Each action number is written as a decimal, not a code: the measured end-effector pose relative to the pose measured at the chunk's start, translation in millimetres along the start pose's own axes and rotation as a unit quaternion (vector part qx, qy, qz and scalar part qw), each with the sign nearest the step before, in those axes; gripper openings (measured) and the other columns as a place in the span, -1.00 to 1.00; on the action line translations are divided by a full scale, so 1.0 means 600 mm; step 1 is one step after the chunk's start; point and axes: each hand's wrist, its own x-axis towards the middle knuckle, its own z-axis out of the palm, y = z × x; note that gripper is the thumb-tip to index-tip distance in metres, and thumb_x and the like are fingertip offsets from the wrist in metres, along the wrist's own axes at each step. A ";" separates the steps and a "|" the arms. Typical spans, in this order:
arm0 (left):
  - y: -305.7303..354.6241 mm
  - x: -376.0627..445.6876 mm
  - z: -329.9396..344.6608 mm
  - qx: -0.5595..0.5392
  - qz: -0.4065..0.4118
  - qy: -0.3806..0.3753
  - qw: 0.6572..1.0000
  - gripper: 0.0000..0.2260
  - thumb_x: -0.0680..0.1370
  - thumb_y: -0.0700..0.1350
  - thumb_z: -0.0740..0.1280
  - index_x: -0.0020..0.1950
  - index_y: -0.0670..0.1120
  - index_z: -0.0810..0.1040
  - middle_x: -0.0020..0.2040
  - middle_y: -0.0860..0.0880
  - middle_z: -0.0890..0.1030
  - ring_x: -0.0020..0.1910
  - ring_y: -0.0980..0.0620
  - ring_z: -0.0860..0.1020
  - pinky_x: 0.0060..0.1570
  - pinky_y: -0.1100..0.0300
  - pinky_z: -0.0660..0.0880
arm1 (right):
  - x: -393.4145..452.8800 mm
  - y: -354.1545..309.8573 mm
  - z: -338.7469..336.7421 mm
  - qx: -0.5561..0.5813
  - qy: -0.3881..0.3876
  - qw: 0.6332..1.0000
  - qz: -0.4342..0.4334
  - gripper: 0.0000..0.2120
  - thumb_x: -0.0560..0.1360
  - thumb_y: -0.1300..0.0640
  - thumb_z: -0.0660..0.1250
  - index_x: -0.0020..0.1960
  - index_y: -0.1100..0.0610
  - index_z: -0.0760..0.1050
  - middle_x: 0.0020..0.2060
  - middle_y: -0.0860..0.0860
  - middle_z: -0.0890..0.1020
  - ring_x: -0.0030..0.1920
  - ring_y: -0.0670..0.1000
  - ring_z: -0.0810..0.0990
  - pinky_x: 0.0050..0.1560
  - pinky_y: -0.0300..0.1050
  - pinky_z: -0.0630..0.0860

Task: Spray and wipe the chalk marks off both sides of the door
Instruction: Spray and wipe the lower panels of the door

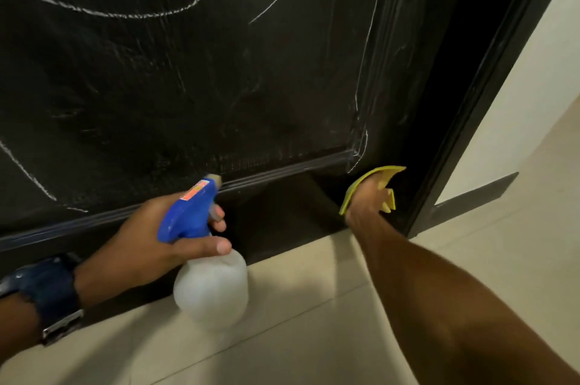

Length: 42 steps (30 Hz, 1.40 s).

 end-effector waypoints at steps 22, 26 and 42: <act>0.017 0.031 0.059 0.003 -0.054 -0.106 0.993 -0.41 0.09 0.49 0.52 -0.01 0.22 0.64 0.02 0.01 0.70 0.00 -0.02 0.68 0.06 -0.09 0.63 | -0.139 -0.089 0.104 -0.157 -0.036 0.942 -0.294 -0.40 0.70 0.07 0.06 0.64 0.09 -0.15 0.64 0.08 -0.09 0.62 0.10 -0.14 0.54 -0.03 -0.20; -0.001 0.012 0.052 -0.017 -0.079 -0.099 0.992 -0.39 0.04 0.46 0.56 -0.02 0.21 0.66 0.04 -0.02 0.70 -0.02 -0.04 0.69 0.05 -0.11 0.64 | -0.118 -0.093 0.098 -0.117 0.043 0.938 -0.323 -0.36 0.63 -0.06 0.07 0.65 0.03 -0.05 0.63 0.09 0.06 0.61 0.13 0.05 0.56 0.04 -0.01; 0.019 -0.012 0.011 -0.023 -0.052 -0.079 0.995 -0.40 0.04 0.49 0.53 -0.04 0.23 0.67 0.01 0.07 0.72 -0.05 0.10 0.69 -0.05 0.29 0.60 | -0.101 -0.247 0.115 -0.088 0.010 0.930 -0.357 -0.38 0.63 0.20 0.10 0.64 0.02 -0.01 0.62 0.03 0.11 0.58 0.12 0.15 0.54 0.10 0.16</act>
